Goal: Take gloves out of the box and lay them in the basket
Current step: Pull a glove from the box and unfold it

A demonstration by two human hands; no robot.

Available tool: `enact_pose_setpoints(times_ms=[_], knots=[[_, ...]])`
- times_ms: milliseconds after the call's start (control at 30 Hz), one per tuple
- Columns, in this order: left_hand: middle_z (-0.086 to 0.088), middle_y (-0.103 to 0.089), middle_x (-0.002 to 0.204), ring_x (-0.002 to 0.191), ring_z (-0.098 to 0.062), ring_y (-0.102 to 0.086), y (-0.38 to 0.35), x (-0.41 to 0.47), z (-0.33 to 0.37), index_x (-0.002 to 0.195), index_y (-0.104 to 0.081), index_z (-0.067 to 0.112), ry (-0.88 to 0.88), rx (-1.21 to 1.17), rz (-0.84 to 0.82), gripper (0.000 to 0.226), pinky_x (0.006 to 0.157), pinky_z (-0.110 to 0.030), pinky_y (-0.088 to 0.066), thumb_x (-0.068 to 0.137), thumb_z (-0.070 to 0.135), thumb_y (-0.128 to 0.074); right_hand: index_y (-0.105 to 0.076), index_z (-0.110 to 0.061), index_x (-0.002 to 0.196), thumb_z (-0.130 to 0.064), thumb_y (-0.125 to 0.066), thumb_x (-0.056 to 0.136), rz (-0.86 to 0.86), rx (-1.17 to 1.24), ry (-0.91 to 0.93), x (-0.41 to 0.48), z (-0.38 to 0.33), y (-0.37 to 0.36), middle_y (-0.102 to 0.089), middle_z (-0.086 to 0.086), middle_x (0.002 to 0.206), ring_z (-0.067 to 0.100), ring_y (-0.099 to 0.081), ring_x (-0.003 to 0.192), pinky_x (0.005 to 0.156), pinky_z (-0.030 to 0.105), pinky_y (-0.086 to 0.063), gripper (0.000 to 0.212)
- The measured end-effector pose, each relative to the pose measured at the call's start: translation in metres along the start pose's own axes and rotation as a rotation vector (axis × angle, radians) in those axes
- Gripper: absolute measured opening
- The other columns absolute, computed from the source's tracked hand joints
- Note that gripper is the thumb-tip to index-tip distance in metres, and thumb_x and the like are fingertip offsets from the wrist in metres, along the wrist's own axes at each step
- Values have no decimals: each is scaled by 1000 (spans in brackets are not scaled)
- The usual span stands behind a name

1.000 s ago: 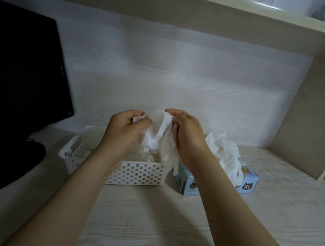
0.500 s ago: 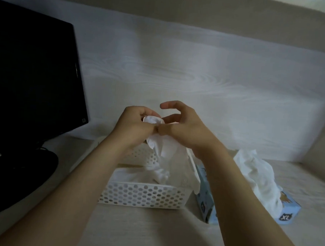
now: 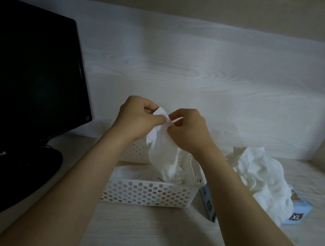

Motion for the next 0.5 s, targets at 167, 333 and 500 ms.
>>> enact_pose_setpoints(times_ms=[167,333,500], knots=[[1,-79,83,82,-18,-78,-8,-5,3,89,-82,23,28,-22,-42,8,79,-48,-66,85,30,-79,-74,-6,80,-11,-60,93,-38,179,-59,2,4,-6,-69,4,70,18,-63,65,60,30,-49,19],[-9,-77,92,93,-27,-74,-5,1,-3,86,-80,22,46,47,49,17,83,-47,-63,91,31,-66,-67,-10,80,-16,-60,79,-205,431,-103,-1,4,-15,-65,5,73,18,-61,67,64,34,-50,9],[2,-74,86,87,-18,-70,2,2,2,94,-77,16,-42,123,117,30,79,-34,-56,103,41,-62,-74,-5,90,1,-60,86,-217,234,-101,-1,11,-9,-71,7,77,15,-67,64,56,26,-52,16]])
Point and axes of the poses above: each hand's wrist, its own x-axis towards the middle knuckle, its own y-axis out of the back of the hand, z = x × y, the point moved 6 cm from there along x, towards the middle knuckle
